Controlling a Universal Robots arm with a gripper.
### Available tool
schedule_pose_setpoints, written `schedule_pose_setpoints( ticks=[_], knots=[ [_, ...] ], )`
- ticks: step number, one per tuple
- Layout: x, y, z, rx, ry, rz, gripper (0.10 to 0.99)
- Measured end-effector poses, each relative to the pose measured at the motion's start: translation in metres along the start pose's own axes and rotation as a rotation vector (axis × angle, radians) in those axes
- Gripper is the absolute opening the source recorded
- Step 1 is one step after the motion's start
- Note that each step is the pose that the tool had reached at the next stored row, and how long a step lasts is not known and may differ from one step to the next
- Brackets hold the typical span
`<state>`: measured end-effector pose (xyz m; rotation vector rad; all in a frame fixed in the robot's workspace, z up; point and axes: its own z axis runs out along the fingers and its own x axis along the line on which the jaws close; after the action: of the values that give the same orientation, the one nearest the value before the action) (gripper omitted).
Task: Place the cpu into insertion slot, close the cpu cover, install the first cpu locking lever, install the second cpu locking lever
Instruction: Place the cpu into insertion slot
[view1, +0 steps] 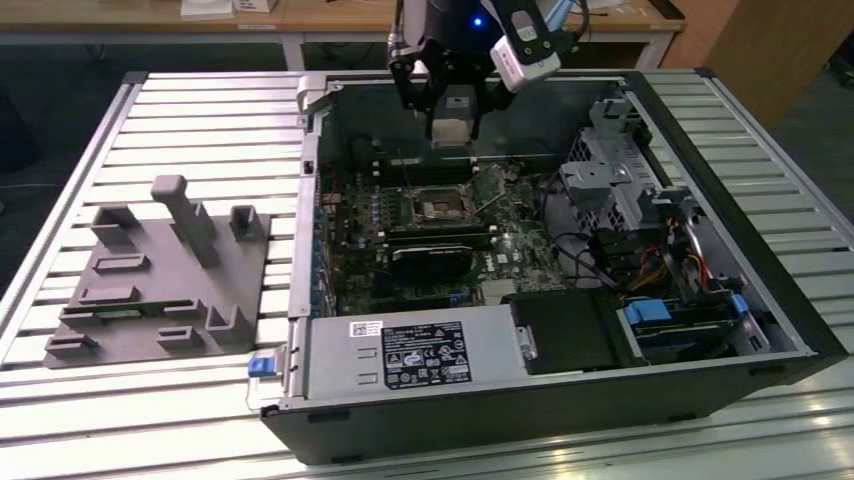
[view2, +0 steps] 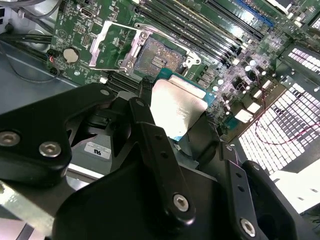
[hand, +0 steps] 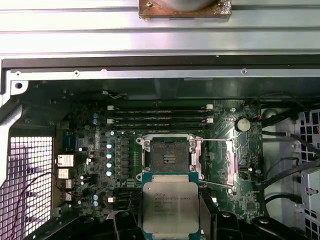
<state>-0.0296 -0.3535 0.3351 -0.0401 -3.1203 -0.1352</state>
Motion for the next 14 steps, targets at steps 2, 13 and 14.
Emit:
schedule_pose_setpoints(
  ticks=[2, 13, 14],
  knots=[
    [-0.0006, 0.0002, 0.0030, 0.000, 0.0001, 0.000, 0.537],
    [-0.0013, 0.0011, 0.0223, 0.000, 0.0001, 0.000, 0.537],
    [-0.0013, 0.0011, 0.0239, 0.001, 0.0001, 0.000, 0.537]
  ],
)
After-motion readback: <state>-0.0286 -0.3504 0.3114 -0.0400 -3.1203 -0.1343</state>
